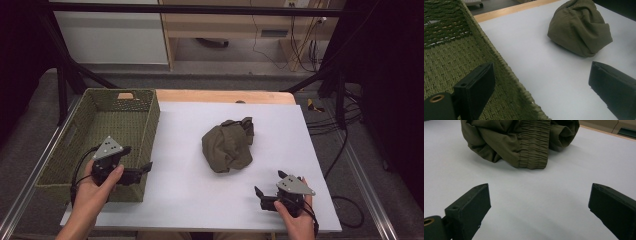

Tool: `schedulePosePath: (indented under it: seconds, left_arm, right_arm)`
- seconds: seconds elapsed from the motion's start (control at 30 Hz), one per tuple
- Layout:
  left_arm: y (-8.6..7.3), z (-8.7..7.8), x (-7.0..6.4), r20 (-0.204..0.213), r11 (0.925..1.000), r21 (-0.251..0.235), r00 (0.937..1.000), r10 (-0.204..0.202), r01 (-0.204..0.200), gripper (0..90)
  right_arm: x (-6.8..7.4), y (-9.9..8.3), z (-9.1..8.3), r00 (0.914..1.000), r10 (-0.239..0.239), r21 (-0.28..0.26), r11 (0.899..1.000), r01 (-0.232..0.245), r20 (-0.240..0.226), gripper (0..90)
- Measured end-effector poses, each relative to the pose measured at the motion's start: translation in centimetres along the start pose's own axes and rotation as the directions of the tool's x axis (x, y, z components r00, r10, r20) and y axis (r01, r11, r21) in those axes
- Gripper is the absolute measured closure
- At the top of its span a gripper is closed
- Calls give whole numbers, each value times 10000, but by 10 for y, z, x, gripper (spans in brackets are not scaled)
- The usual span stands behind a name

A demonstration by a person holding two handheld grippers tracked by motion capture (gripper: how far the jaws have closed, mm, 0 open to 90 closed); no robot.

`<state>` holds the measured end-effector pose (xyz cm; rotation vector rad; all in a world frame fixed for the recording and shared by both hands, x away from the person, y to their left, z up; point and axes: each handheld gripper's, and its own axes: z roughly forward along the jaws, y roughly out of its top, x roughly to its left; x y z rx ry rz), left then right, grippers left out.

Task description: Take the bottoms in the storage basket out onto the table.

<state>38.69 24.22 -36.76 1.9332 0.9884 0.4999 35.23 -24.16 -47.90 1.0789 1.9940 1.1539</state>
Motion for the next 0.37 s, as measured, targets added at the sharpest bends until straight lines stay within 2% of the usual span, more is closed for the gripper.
schedulePosePath:
  seconds: [0.37]
  left_arm:
    - [-2, -1, 4, -3, 9994, -321, 9999, -148, 147, 70]
  right_arm:
    - [-3, -1, 0, 9998, 77, -18, 10000, -77, 174, 44]
